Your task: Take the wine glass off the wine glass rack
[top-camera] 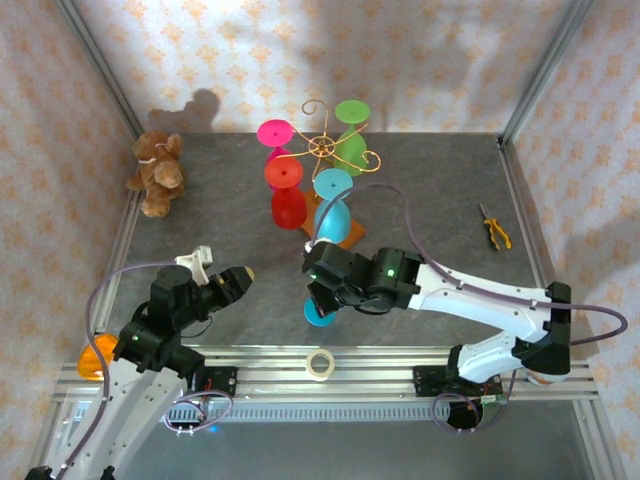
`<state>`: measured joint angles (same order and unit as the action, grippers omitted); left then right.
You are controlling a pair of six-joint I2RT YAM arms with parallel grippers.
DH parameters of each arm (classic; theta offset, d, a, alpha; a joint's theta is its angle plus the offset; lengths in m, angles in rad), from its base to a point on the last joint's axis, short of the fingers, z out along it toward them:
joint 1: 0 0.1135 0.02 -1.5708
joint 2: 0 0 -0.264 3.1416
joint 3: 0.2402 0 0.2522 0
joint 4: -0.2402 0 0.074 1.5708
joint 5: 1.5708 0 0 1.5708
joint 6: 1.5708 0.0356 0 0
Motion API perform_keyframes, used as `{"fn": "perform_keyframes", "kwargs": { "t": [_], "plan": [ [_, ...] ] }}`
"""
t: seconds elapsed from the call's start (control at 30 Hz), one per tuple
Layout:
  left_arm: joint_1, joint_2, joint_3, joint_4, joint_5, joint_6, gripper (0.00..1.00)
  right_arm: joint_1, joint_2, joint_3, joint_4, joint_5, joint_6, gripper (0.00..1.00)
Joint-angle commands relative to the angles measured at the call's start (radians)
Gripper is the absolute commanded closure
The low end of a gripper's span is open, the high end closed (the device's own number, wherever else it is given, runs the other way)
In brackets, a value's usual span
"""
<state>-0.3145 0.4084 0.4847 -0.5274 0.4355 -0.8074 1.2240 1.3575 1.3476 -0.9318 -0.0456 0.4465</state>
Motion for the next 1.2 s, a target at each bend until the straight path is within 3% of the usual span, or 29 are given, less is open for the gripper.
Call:
{"fn": "perform_keyframes", "kwargs": {
  "t": [0.0, 0.27, 0.67, 1.17],
  "plan": [
    [-0.003, 0.060, 0.050, 0.019, -0.041, 0.073, 0.42, -0.053, -0.082, -0.057, -0.031, 0.059, 0.068, 1.00],
    [-0.003, 0.193, 0.087, 0.087, -0.034, 0.121, 0.44, -0.271, -0.164, -0.151, -0.044, 0.036, 0.035, 1.00],
    [-0.003, 0.287, 0.112, 0.132, -0.055, 0.159, 0.45, -0.542, -0.039, -0.124, -0.016, -0.032, -0.076, 1.00],
    [-0.003, 0.322, 0.113, 0.133, -0.064, 0.168, 0.46, -0.577, 0.111, -0.036, 0.036, -0.007, -0.126, 1.00]
  ]
}}
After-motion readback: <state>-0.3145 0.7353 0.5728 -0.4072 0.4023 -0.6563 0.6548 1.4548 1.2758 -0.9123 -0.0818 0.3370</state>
